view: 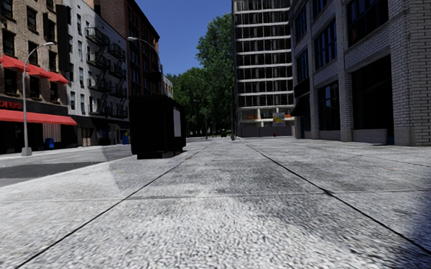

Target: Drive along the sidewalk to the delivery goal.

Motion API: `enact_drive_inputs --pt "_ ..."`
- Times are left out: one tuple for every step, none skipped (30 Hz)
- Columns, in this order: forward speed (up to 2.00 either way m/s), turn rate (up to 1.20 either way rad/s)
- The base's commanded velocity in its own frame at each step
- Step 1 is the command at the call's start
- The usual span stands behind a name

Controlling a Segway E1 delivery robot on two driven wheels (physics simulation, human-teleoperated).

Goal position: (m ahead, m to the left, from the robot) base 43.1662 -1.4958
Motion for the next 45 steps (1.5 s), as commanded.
enact_drive_inputs --pt "2.00 0.00" --pt "2.00 0.00" --pt "2.00 0.00" --pt "2.00 0.00" --pt "2.00 0.00" --pt "2.00 0.00" --pt "2.00 0.00" --pt "2.00 0.00" --pt "2.00 0.00" --pt "2.00 -0.03" --pt "2.00 -0.52" --pt "2.00 -0.70" --pt "2.00 -0.70" --pt "2.00 -0.80" --pt "2.00 -0.83" --pt "2.00 -0.37" --pt "2.00 -0.37" --pt "2.00 0.00" --pt "2.00 0.00" --pt "2.00 0.00" --pt "2.00 0.00" --pt "2.00 0.00" --pt "2.00 0.00" --pt "2.00 0.00" --pt "2.00 0.00" --pt "2.00 0.00" --pt "2.00 0.00" --pt "2.00 -0.11" --pt "2.00 -0.57" --pt "2.00 -0.78" --pt "2.00 -0.83" --pt "2.00 -0.83" --pt "2.00 -0.75" --pt "2.00 -0.04" --pt "2.00 0.00" --pt "2.00 0.00" --pt "2.00 0.00" --pt "2.00 0.00" --pt "2.00 0.00" --pt "2.00 0.00" --pt "2.00 0.00" --pt "2.00 0.00" --pt "2.00 0.00" --pt "2.00 0.00" --pt "2.00 0.00"
